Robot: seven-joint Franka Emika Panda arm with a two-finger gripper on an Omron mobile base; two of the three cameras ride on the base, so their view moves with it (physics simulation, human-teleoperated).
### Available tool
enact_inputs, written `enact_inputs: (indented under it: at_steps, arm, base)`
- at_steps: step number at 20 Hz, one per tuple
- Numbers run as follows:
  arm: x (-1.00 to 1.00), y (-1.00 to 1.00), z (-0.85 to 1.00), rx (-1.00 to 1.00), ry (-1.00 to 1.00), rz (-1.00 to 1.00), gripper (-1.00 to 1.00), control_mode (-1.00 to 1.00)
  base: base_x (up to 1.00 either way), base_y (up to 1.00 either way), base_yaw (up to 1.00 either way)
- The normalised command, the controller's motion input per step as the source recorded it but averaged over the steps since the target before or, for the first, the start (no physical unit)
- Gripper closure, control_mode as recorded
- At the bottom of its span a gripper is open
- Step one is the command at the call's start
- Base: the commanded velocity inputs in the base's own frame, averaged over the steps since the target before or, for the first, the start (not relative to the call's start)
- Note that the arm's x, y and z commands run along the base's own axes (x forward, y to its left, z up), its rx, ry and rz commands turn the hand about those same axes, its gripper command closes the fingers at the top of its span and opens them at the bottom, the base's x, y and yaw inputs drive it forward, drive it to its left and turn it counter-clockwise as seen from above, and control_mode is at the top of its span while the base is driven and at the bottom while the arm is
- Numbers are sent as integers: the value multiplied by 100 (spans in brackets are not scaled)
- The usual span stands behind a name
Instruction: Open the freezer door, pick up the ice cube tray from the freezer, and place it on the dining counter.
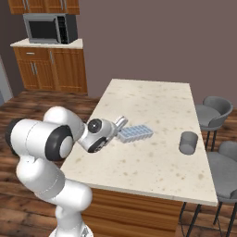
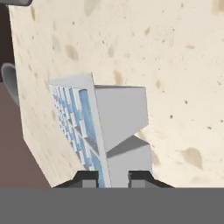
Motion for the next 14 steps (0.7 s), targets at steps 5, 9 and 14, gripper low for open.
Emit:
enact_inputs:
  at_steps: [5, 9, 14]
  arm:
    - [10, 0, 0, 5, 32, 0, 100, -100]
    - [14, -1, 0, 5, 25, 0, 100, -100]
    - [6, -1, 29, 3, 1, -1, -100, -100]
  base:
    - [0, 0, 0]
    - [0, 0, 0]
    - [0, 0, 0]
